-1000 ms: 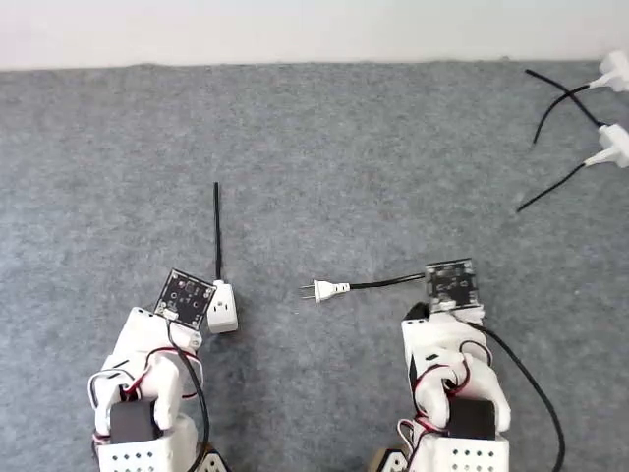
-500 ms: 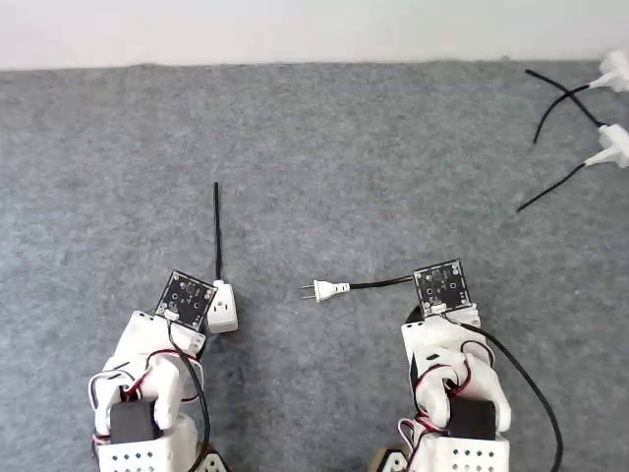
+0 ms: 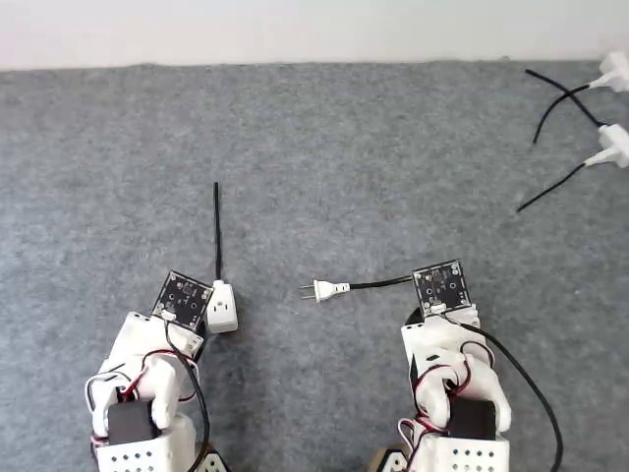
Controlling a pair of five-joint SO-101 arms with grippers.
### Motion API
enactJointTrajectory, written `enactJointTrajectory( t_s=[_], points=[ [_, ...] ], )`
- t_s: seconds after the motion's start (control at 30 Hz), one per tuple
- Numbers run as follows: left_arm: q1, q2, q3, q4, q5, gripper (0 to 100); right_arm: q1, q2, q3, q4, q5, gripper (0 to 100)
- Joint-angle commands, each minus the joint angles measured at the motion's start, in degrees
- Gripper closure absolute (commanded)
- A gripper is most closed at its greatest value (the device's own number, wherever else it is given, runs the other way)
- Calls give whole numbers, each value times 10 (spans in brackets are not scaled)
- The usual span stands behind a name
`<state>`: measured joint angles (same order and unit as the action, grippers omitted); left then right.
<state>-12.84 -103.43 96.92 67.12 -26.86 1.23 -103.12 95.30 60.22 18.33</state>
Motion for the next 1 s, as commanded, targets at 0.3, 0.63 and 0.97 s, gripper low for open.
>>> enactJointTrajectory(
  t_s=[0.3, 0.63, 0.97],
  points=[
    [-3, -9, -5, 0, -7, 768, 5, -7, 11, 2, 11, 983],
    [-3, -9, -5, 1, -7, 768, 6, -8, 11, 5, 11, 885],
    [-3, -9, -5, 1, -7, 768, 5, -4, 11, 7, 6, 694]
  ],
)
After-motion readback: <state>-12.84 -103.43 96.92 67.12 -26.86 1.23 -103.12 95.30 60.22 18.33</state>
